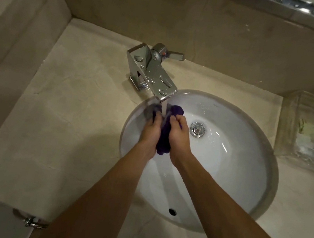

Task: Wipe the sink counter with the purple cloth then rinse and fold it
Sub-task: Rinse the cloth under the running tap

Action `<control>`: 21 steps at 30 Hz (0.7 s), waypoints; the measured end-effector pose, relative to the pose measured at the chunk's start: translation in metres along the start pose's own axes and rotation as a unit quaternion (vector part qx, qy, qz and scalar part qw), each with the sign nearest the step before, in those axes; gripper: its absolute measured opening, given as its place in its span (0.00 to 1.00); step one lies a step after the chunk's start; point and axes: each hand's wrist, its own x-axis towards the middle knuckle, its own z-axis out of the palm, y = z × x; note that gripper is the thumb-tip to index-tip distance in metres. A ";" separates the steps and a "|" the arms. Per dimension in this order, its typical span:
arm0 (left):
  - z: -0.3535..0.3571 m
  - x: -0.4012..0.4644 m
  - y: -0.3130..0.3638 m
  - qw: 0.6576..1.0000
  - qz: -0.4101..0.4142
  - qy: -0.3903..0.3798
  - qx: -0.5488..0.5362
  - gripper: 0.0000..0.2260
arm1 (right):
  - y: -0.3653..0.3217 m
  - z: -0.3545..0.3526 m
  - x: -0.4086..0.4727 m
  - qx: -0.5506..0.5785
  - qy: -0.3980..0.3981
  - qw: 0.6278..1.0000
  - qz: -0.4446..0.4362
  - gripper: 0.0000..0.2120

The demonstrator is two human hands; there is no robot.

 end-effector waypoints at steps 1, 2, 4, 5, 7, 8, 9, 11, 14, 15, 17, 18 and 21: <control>0.003 -0.005 -0.002 1.000 0.006 0.002 0.020 0.21 | -0.001 0.003 0.005 0.011 0.003 1.000 0.015 0.08; 0.007 -0.008 -0.007 0.999 0.005 0.008 0.043 0.20 | -0.002 0.004 0.010 0.030 0.003 0.999 0.042 0.11; 0.009 -0.018 -0.009 0.997 -0.003 0.019 0.074 0.22 | -0.003 0.006 0.014 0.077 -0.009 0.989 0.124 0.16; 0.007 -0.017 -0.007 0.997 -0.022 0.019 0.067 0.24 | 0.001 0.008 0.012 0.091 -0.014 0.984 0.151 0.18; -0.002 -0.007 0.003 0.998 -0.059 0.028 0.015 0.28 | 0.010 0.020 -0.002 0.087 -0.014 0.984 0.154 0.18; -0.006 0.000 0.006 0.997 -0.061 0.036 0.008 0.29 | 0.014 0.026 -0.007 0.075 -0.014 0.986 0.149 0.19; -0.007 0.003 0.007 0.997 -0.063 0.037 0.022 0.30 | 0.016 0.030 -0.008 0.068 -0.005 0.987 0.142 0.21; -0.001 -0.002 0.004 0.997 -0.051 0.031 0.056 0.29 | 0.016 0.027 0.006 0.052 0.018 0.989 0.139 0.27; 0.010 -0.008 0.002 0.998 -0.044 0.023 0.048 0.23 | 0.007 0.015 0.020 0.077 0.019 0.984 0.161 0.24; 0.005 -0.004 0.006 0.997 -0.068 0.022 0.026 0.24 | 0.003 0.020 0.012 0.082 0.015 0.985 0.154 0.19; -0.007 0.008 0.012 0.994 -0.101 0.030 -0.006 0.27 | 0.003 0.027 -0.002 0.097 -0.005 0.985 0.145 0.15; -0.011 0.011 0.011 0.995 -0.100 0.028 -0.003 0.27 | 0.005 0.030 -0.005 0.093 0.003 0.985 0.147 0.18; -0.009 0.001 -0.004 0.997 -0.055 0.021 0.049 0.22 | 0.005 0.025 0.006 0.056 0.009 0.985 0.164 0.22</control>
